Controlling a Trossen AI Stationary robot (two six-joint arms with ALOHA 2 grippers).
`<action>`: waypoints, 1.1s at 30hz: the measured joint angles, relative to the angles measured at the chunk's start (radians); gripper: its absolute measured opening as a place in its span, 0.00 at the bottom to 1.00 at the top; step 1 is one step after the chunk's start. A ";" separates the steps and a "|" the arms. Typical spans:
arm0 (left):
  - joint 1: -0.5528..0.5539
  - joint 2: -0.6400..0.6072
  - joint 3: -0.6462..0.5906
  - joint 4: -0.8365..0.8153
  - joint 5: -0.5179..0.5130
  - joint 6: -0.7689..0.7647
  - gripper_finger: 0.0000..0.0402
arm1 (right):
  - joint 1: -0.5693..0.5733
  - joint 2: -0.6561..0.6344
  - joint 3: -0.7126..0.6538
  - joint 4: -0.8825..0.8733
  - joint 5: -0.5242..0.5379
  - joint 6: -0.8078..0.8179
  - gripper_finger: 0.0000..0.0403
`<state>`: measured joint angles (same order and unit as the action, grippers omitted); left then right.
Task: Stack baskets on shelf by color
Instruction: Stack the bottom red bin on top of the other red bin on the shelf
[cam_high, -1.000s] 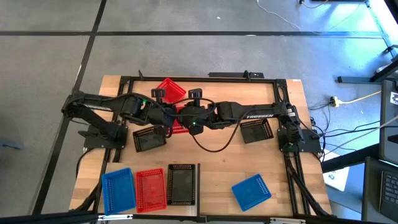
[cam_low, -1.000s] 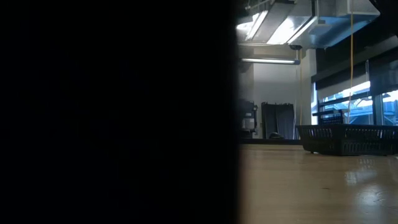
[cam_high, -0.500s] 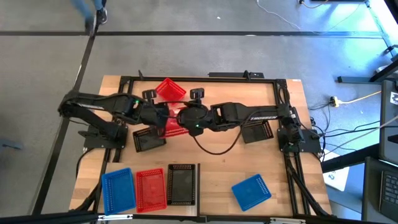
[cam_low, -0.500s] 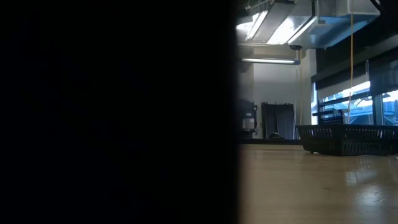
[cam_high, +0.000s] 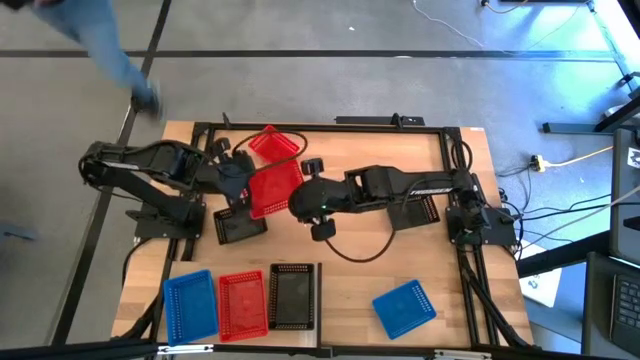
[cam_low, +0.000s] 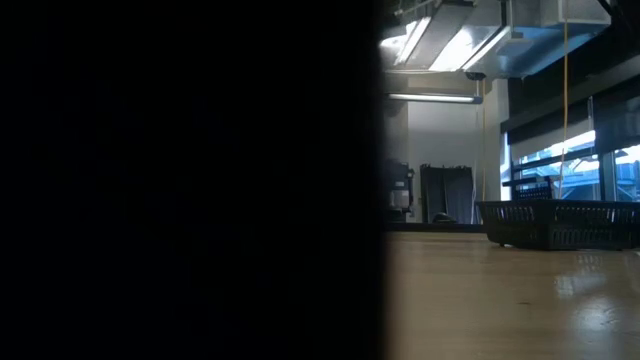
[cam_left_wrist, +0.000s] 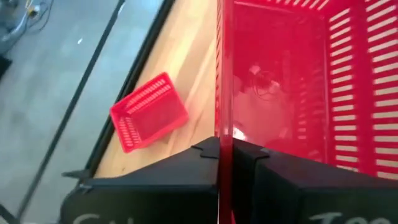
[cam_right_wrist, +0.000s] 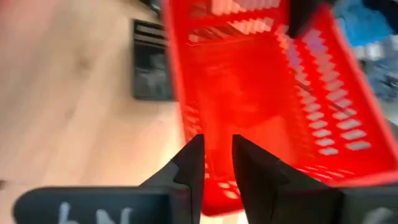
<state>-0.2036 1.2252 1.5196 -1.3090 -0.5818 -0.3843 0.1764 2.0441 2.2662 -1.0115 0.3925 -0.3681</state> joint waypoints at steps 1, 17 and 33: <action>0.001 -0.003 0.000 -0.001 -0.001 -0.025 0.00 | 0.000 0.000 0.000 0.000 -0.030 0.000 0.21; -0.126 -0.163 0.000 -0.031 0.373 -0.530 0.00 | 0.087 0.000 0.009 -0.005 0.026 -0.018 0.21; -0.227 -0.215 0.001 -0.095 0.567 -0.075 0.00 | 0.111 -0.007 0.090 0.006 0.043 -0.024 0.21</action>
<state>-0.4303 1.0105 1.5208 -1.4039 -0.0149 -0.4591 0.2878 2.0369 2.3557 -1.0059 0.4358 -0.3920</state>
